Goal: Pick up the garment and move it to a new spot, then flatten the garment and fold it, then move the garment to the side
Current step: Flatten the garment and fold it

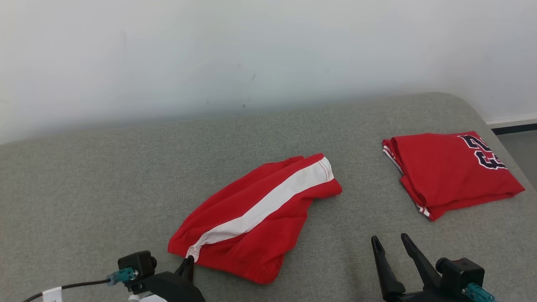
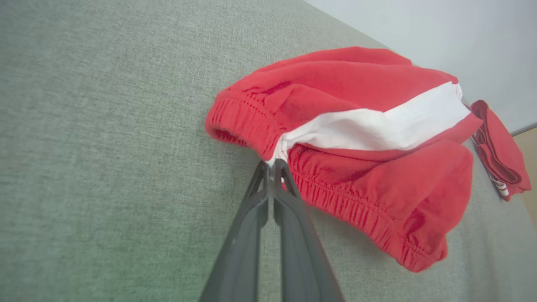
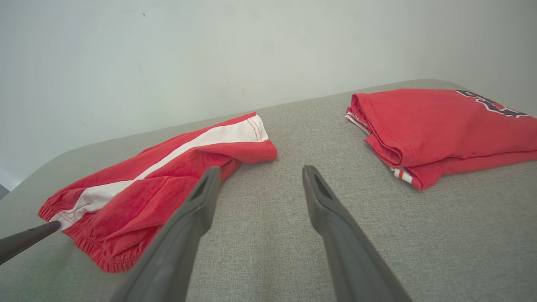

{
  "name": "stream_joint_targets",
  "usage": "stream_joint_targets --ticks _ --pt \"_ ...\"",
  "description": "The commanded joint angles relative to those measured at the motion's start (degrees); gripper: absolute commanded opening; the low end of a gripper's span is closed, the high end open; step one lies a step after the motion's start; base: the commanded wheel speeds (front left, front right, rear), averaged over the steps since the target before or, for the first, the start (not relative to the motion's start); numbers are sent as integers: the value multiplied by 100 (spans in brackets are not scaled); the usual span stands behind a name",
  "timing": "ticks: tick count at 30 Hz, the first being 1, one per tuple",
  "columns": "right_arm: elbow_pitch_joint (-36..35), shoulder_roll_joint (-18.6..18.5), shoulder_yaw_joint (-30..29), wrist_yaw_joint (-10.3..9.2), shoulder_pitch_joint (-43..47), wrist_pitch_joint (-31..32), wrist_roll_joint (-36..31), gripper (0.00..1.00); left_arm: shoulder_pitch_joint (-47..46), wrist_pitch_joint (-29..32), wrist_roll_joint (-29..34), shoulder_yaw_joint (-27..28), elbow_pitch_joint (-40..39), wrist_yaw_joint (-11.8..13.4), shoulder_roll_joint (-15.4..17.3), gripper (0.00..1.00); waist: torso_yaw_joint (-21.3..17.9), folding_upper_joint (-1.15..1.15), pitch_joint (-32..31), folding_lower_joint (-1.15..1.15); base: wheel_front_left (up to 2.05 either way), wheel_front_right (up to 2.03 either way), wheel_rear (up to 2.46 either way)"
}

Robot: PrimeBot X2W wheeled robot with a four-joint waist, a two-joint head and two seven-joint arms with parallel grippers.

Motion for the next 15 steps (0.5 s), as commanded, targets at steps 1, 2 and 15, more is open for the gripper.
stream_joint_targets --ticks 1,2,15 --pt "3 3 -1 -11 25 -19 11 100 91 4 -7 -20 -14 3 -17 5 4 0 -2 0 0 0 0" --pt "2 3 5 -11 24 -17 11 100 84 25 -7 -37 -19 -2 -30 35 5 0 -1 0 0 0 0" --pt "19 3 34 -11 -15 -27 28 100 -22 -5 -10 -41 57 -24 -25 0 -101 0 3 0 0 0 0"
